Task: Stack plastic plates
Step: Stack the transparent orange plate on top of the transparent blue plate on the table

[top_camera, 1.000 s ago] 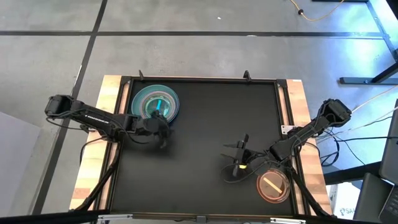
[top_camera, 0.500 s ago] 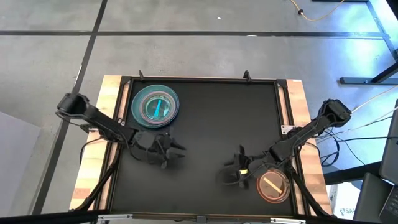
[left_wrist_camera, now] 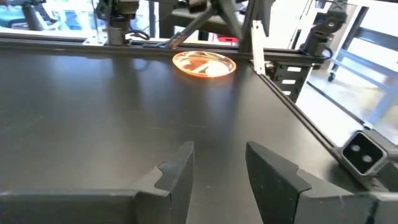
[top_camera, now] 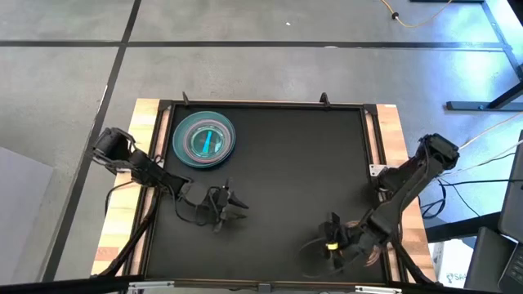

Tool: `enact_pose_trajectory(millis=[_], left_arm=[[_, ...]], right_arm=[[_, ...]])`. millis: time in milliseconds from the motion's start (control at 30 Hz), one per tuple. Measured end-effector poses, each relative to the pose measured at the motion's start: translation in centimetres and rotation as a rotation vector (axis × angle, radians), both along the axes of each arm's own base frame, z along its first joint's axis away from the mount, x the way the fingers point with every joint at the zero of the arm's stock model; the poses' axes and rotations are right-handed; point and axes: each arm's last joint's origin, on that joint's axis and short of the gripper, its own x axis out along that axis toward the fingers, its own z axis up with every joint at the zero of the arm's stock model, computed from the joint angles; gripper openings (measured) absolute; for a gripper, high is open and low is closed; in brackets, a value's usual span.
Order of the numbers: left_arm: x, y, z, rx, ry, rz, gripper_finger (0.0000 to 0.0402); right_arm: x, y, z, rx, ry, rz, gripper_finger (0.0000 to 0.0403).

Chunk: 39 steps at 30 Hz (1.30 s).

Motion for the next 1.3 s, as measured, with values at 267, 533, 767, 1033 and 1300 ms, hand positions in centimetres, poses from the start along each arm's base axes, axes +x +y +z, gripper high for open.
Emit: enact_pose_trajectory(millis=[267, 533, 767, 1033, 1300], left_arm=[[-0.5, -1.1, 0.1, -0.004, -0.009, -0.039, 0.014], [-0.5, -1.2, 0.1, 0.0, -0.012, -0.017, 0.014], [-0.5, -1.1, 0.1, 0.004, -0.014, 0.003, 0.014], [-0.5, -1.1, 0.1, 0.006, -0.015, 0.011, 0.014], [-0.5, -1.0, 0.1, 0.013, -0.017, 0.032, 0.0138]], right_arm=[[-2.7, 1.8, -3.0, 0.137, 0.329, -0.177, 0.0179], [-5.0, 3.8, -5.0, 0.223, 0.528, -0.298, 0.0179], [-5.8, 4.5, -5.9, 0.219, 0.581, -0.334, 0.0179], [-5.9, 4.1, -6.1, 0.173, 0.592, -0.343, 0.0179], [-6.3, 3.1, -6.8, 0.085, 0.597, -0.371, 0.0179]])
